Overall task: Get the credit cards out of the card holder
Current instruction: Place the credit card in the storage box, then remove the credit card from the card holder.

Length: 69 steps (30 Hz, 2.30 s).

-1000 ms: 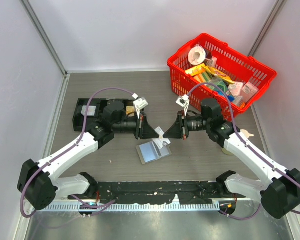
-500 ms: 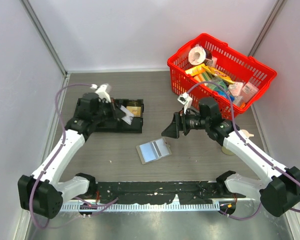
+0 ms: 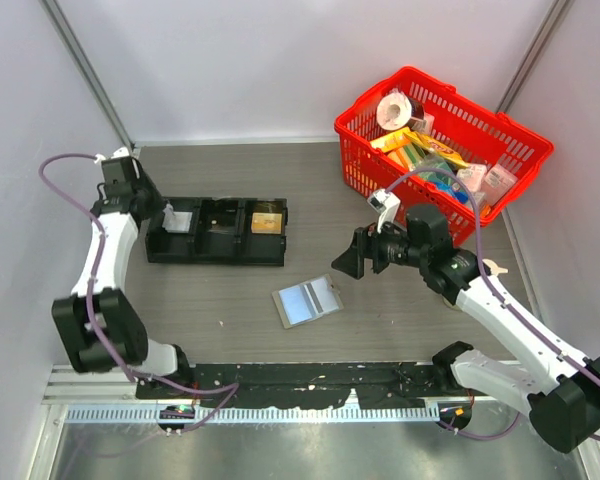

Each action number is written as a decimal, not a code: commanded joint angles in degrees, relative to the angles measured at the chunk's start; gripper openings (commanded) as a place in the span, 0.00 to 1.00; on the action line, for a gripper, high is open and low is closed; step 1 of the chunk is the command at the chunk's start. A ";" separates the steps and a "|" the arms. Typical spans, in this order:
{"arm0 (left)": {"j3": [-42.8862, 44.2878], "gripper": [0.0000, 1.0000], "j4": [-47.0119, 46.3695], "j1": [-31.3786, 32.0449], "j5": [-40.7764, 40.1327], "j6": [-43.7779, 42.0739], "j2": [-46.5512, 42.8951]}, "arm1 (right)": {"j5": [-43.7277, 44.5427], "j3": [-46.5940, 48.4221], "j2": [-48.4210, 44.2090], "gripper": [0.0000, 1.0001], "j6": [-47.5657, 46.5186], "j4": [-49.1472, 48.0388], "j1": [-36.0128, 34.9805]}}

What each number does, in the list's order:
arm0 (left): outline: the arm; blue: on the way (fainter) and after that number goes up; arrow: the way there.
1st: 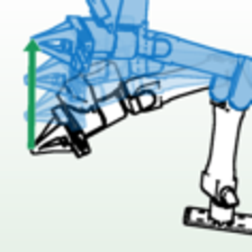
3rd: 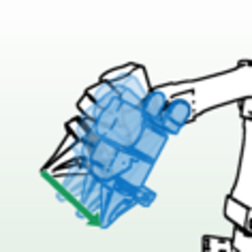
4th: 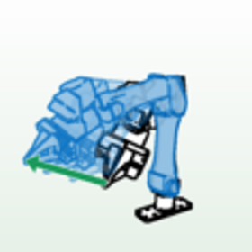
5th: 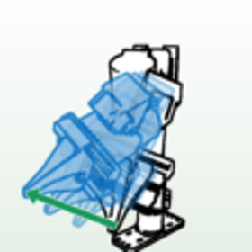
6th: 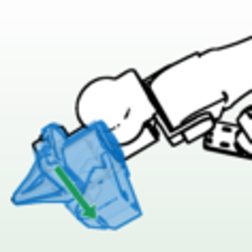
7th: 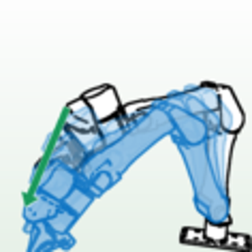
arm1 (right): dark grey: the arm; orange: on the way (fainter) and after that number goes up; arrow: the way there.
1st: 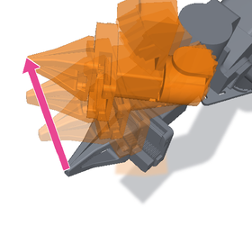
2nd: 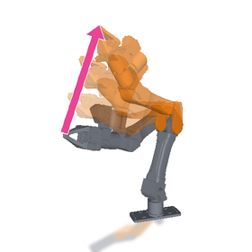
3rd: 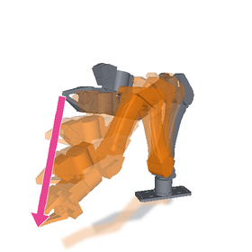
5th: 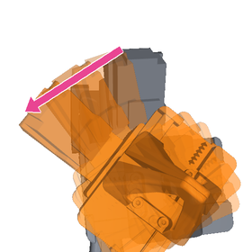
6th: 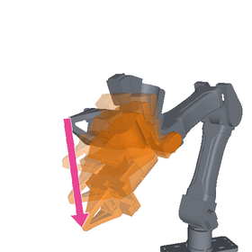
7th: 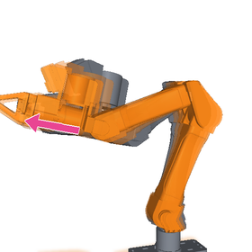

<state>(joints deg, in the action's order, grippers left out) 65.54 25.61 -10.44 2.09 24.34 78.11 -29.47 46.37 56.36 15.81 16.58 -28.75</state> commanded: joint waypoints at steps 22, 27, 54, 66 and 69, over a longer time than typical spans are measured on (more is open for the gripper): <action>7.85 0.37 -7.86 -0.55 4.52 -2.27 21.83 | 2.84 0.04 -1.25 0.83 -2.72 0.12 -1.31; 10.04 0.57 -2.41 -0.55 -1.64 -4.74 17.44 | 5.04 0.47 -0.29 0.83 -2.63 1.79 -1.39; -9.98 0.62 0.95 48.73 -9.91 19.68 -8.32 | 20.15 4.17 15.96 0.67 -0.44 2.15 -17.56; -15.88 0.47 -9.87 62.64 -10.35 27.25 2.83 | 25.34 3.03 25.90 0.65 0.89 1.62 -20.82; -17.37 0.42 -10.58 62.64 -10.52 27.43 4.33 | 26.83 2.67 27.92 0.63 0.97 1.53 -20.82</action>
<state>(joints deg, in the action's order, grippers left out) 49.74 19.14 52.03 -7.49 49.82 81.25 -5.82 48.75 82.63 16.29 20.38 -49.39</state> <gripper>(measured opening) 0.448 0.644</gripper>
